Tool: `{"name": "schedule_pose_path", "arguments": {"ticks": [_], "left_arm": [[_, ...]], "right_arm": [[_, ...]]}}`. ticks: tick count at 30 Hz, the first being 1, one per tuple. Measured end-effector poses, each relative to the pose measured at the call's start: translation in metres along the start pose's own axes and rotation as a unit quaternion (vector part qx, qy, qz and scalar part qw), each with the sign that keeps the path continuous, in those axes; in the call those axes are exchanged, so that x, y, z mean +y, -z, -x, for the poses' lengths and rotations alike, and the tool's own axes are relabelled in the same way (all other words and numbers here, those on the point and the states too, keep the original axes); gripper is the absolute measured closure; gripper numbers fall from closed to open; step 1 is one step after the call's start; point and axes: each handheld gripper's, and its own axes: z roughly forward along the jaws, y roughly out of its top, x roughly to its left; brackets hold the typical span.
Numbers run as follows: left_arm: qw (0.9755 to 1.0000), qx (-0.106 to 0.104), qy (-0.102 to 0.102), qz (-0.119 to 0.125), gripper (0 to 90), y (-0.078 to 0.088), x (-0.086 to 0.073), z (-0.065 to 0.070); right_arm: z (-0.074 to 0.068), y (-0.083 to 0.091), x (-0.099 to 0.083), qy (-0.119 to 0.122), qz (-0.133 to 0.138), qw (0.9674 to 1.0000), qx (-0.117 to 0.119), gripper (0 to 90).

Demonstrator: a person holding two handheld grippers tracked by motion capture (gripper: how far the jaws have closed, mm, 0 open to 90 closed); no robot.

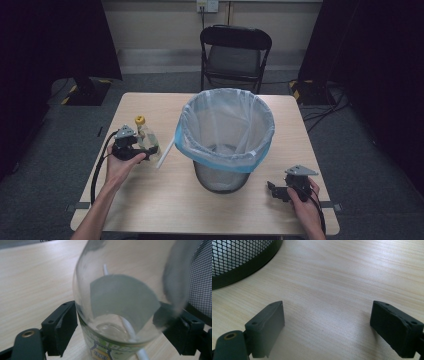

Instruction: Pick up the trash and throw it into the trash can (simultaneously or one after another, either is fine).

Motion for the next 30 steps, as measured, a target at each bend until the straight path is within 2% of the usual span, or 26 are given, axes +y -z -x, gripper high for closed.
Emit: {"name": "schedule_pose_path", "arguments": {"ticks": [7, 8, 11, 13, 15, 25, 26, 30], "left_arm": [[0.9998, -0.01, 0.01, -0.014, 17.2, -0.017, -0.009, 0.0], [0.9998, -0.013, 0.013, -0.011, 17.2, -0.018, -0.011, -0.001], [0.9998, 0.001, 0.014, 0.01, 19.7, -0.018, -0.017, -0.001], [0.9998, -0.004, 0.02, -0.001, 21.3, -0.022, -0.02, -0.002], [0.9999, -0.002, 0.013, -0.007, 21.4, -0.024, -0.023, -0.002], [0.9999, 0.001, 0.009, 0.008, 20.7, -0.027, -0.024, -0.002], [0.9999, -0.005, 0.008, 0.008, 22.6, -0.027, -0.024, -0.003], [1.0, 0.003, -0.003, 0.005, 26.2, -0.026, -0.023, -0.001]], "right_arm": [[0.0, 0.0, 0.0, -0.001, 0.0, 1.0, 0.0, 11.2], [0.0, 0.0, 0.0, 0.0, 0.0, 1.0, 0.0, 11.2], [0.0, 0.0, 0.0, 0.0, 0.0, 1.0, 0.0, 11.3], [0.0, 0.0, 0.0, 0.0, 0.0, 1.0, 0.0, 11.2], [0.0, 0.0, 0.0, 0.0, 0.0, 1.0, 0.0, 11.3], [0.0, 0.0, 0.0, 0.0, 0.0, 1.0, 0.0, 11.3], [0.0, 0.0, 0.0, 0.001, 0.0, 1.0, 0.0, 11.3], [0.0, 0.0, 0.0, 0.0, 0.0, 1.0, 0.0, 11.3]]}}
